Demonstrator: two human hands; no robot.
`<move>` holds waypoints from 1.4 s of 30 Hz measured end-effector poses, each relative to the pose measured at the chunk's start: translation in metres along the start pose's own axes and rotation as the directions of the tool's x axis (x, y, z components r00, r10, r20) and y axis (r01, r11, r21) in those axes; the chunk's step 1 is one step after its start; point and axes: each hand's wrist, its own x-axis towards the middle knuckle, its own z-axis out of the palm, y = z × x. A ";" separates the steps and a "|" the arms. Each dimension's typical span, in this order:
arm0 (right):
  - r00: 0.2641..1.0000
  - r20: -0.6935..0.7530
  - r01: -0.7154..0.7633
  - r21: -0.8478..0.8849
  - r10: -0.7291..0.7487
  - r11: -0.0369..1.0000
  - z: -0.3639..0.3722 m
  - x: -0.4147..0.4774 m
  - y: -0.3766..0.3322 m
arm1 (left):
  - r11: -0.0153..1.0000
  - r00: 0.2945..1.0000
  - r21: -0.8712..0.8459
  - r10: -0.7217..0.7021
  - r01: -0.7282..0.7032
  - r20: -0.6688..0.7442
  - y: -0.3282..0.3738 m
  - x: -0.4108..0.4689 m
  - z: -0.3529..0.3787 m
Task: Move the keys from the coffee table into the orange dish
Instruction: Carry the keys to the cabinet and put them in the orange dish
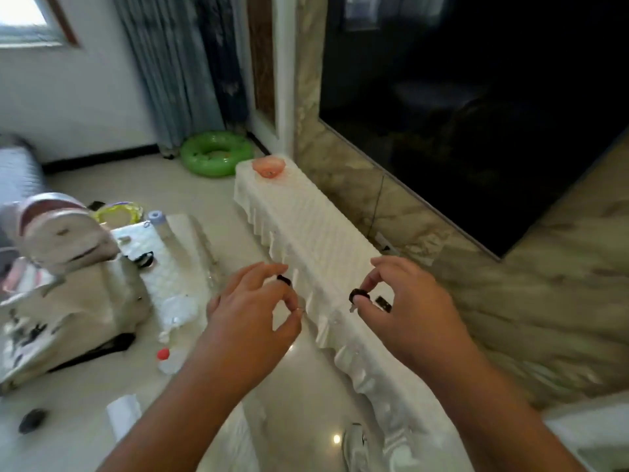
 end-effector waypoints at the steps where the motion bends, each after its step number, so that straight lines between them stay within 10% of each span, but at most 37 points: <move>1: 0.999 0.026 0.029 0.008 -0.030 1.000 0.002 0.016 0.001 | 0.999 0.999 0.021 -0.033 0.033 -0.021 -0.001 0.007 -0.002; 21: 0.879 0.187 0.394 0.233 -0.439 0.889 -0.001 0.265 0.031 | 0.914 0.877 0.045 -0.371 0.402 -0.306 0.036 0.150 0.030; 42: 0.921 0.191 0.321 0.126 -0.340 0.939 0.086 0.509 -0.085 | 0.960 0.903 0.011 -0.258 0.278 -0.343 -0.164 0.391 -0.027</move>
